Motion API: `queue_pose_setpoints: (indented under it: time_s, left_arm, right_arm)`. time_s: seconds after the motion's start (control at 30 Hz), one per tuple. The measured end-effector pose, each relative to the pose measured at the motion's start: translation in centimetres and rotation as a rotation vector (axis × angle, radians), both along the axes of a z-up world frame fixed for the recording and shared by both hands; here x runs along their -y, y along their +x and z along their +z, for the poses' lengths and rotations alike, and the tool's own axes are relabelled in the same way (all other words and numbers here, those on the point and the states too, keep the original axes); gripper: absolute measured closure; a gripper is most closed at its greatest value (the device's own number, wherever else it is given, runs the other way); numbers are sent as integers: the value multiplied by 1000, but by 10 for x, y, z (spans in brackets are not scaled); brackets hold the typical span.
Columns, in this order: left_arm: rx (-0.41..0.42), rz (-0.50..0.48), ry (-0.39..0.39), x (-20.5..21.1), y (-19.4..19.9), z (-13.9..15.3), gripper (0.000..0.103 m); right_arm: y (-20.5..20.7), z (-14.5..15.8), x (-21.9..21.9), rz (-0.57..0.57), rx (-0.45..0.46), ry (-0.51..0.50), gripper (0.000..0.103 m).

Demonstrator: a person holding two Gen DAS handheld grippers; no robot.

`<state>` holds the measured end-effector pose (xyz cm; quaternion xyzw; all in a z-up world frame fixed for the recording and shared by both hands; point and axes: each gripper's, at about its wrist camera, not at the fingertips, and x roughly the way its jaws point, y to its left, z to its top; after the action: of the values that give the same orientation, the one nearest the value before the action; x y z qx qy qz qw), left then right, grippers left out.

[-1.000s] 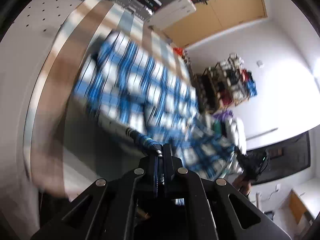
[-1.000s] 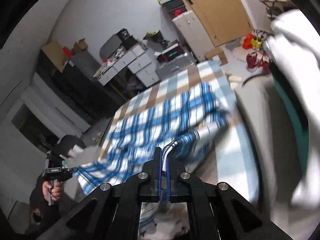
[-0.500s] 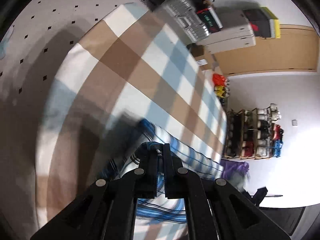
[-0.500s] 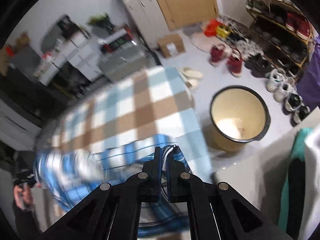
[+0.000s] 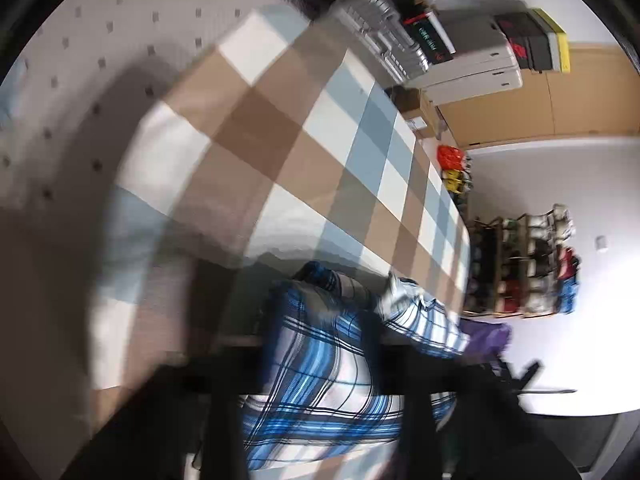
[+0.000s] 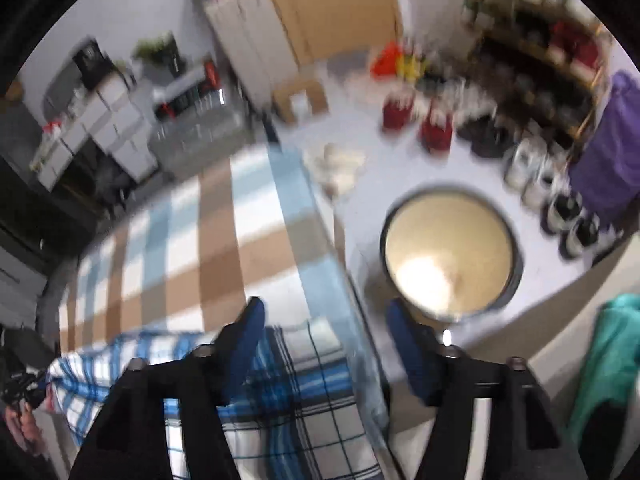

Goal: Fold large clothes

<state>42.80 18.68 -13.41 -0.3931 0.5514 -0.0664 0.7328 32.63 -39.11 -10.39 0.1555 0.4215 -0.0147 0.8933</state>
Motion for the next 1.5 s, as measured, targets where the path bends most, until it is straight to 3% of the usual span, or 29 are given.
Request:
queue_pose_setpoints:
  time_s: [0.03, 0.07, 0.17, 0.33, 0.4, 0.47, 0.57, 0.63, 0.67, 0.7, 0.73, 0.77, 0.83, 0.87, 1.0, 1.1, 1.17, 1.23, 1.33, 1.43, 1.5]
  left_arm:
    - [18, 22, 45, -2, -6, 7, 18]
    - [29, 43, 99, -2, -17, 16, 18]
    - [30, -30, 128, 10, -38, 23, 18]
    - [-82, -224, 259, 54, -80, -12, 18]
    - [-129, -285, 329, 68, -93, -33, 18]
    - [-161, -323, 337, 79, -104, -55, 18]
    - [-112, -268, 358, 79, -111, -57, 18]
    - [-101, -215, 386, 76, -114, -55, 18]
    - [-92, -202, 385, 74, -115, -55, 21]
    - [-85, -202, 384, 74, -116, -56, 34]
    - [-86, -213, 390, 75, -117, -58, 53]
    - [-95, -219, 403, 76, -117, -61, 57]
    - [-67, -218, 411, 78, -120, -57, 86]
    - [-67, -232, 398, 79, -122, -59, 91]
    - [-31, -246, 402, 77, -131, -58, 98]
    - [-32, -221, 362, 67, -132, -53, 98]
    - [-41, -213, 318, 57, -137, -52, 93]
    - [-76, -213, 274, 50, -134, -59, 55]
    - [-43, -201, 171, 51, -135, -61, 31]
    - [-6, -189, 169, 50, -134, -62, 31]
    - [22, -197, 186, 55, -132, -61, 31]
  right_arm:
    - [-12, 7, -10, 50, 28, 9, 31]
    - [-21, 10, -22, 105, 35, 15, 27]
    - [-53, 9, -70, 261, 38, -29, 25]
    - [-115, -23, -145, 463, 41, -11, 24]
    - [-127, -36, -176, 503, 38, -64, 24]
    - [-126, -52, -200, 519, 12, -139, 24]
    - [-115, -81, -226, 493, -24, -367, 24]
    - [-105, -94, -224, 457, -63, -400, 24]
    - [-101, -100, -222, 446, -82, -410, 24]
    - [-99, -104, -221, 440, -89, -420, 22]
    - [-97, -105, -221, 427, -88, -426, 21]
    - [-97, -105, -218, 416, -86, -412, 17]
    - [-103, -96, -211, 411, -69, -335, 17]
    - [-111, -89, -207, 414, -41, -297, 17]
    - [-152, -62, -171, 376, 92, -129, 17]
    - [-176, -56, -123, 290, 124, 53, 14]
    - [-182, -67, -84, 195, 72, 205, 11]
    - [-179, -90, -50, 140, -10, 377, 11]
    - [-171, -114, -27, 57, -90, 483, 11]
    - [-151, -135, -16, -13, -153, 633, 11]
    - [-147, -136, -17, -38, -132, 692, 10]
